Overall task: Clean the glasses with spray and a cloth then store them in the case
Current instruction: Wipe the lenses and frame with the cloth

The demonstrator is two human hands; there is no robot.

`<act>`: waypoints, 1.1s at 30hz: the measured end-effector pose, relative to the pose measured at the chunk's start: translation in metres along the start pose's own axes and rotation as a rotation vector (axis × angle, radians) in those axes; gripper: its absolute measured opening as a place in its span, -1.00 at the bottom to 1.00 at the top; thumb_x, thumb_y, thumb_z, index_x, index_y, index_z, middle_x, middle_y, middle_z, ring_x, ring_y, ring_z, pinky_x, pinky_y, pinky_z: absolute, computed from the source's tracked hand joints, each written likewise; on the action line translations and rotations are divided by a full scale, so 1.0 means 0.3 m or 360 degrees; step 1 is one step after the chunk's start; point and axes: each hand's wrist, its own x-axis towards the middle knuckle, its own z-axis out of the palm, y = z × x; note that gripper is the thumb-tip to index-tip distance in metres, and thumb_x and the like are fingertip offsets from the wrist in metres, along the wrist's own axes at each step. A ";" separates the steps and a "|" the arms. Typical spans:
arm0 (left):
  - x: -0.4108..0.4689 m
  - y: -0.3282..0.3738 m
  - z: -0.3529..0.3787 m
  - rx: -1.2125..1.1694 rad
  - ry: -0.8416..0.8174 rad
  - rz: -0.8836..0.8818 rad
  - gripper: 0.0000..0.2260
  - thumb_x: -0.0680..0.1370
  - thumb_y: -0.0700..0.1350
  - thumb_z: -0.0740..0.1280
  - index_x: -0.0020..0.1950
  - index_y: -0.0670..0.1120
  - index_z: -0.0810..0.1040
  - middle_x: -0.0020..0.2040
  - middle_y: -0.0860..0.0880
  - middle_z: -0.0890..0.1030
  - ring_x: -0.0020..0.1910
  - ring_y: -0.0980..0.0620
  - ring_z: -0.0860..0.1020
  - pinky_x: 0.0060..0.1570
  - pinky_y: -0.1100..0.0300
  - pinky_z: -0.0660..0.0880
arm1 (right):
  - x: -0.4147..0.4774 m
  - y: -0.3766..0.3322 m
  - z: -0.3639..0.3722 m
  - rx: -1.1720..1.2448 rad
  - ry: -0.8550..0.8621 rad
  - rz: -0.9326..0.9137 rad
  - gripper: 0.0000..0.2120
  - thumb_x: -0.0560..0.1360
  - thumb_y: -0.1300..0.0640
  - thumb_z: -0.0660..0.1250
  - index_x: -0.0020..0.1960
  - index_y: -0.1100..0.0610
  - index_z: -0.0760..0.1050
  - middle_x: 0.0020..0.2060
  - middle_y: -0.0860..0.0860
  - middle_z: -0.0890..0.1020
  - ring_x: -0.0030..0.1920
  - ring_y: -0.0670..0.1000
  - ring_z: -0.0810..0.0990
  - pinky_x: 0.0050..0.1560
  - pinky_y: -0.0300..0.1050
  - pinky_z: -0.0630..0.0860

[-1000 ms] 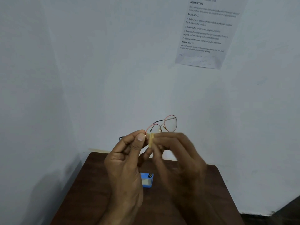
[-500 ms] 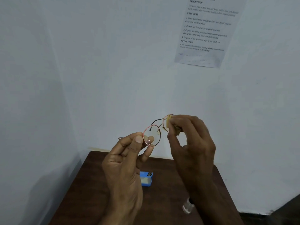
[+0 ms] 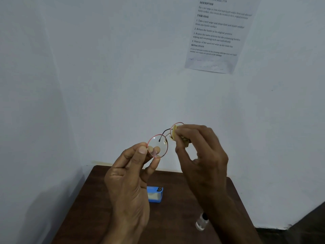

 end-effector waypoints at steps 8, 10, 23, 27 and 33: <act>-0.004 0.006 -0.001 0.0030 -0.0004 0.0054 -0.89 0.41 -0.16 0.43 -0.14 -0.06 0.75 -0.16 -0.11 0.75 -0.17 -0.06 0.76 -0.24 0.19 0.68 | 0.020 0.012 -0.006 -0.0008 0.0027 0.0019 -0.89 0.52 0.33 0.49 0.03 0.20 0.70 -0.03 0.01 0.71 -0.09 0.00 0.62 -0.03 -0.20 0.56; -0.004 0.006 -0.001 0.0051 -0.0012 0.0068 -0.89 0.41 -0.15 0.43 -0.14 -0.05 0.76 -0.15 -0.11 0.75 -0.16 -0.06 0.76 -0.24 0.19 0.68 | 0.020 0.016 -0.009 -0.0012 0.0018 0.0002 -0.88 0.51 0.33 0.50 0.03 0.20 0.70 -0.03 0.01 0.72 -0.09 0.00 0.62 -0.03 -0.21 0.56; -0.004 0.003 -0.007 0.0057 -0.0021 0.0060 -0.89 0.41 -0.13 0.44 -0.15 -0.04 0.76 -0.13 -0.12 0.75 -0.13 -0.09 0.76 -0.23 0.19 0.68 | 0.014 0.052 -0.022 0.0032 0.0005 0.0142 -0.86 0.50 0.32 0.52 0.02 0.16 0.69 -0.04 -0.03 0.71 -0.08 -0.01 0.65 -0.07 -0.17 0.60; -0.005 0.000 -0.010 0.0049 -0.0023 0.0052 -0.90 0.41 -0.13 0.44 -0.13 -0.06 0.75 -0.14 -0.12 0.75 -0.14 -0.07 0.76 -0.23 0.19 0.68 | 0.002 0.060 -0.029 0.0040 0.0007 0.0172 -0.85 0.49 0.33 0.52 0.02 0.16 0.68 -0.06 -0.03 0.70 -0.09 -0.01 0.64 -0.09 -0.13 0.60; 0.007 0.000 -0.009 0.0044 -0.0024 0.0073 -0.73 0.28 -0.01 0.52 -0.07 -0.07 0.74 -0.11 -0.11 0.75 -0.10 -0.09 0.76 -0.23 0.18 0.68 | -0.036 0.061 -0.032 0.0042 -0.0031 0.0193 -0.85 0.49 0.32 0.51 0.02 0.14 0.68 -0.05 -0.05 0.69 -0.10 -0.04 0.63 -0.09 -0.12 0.60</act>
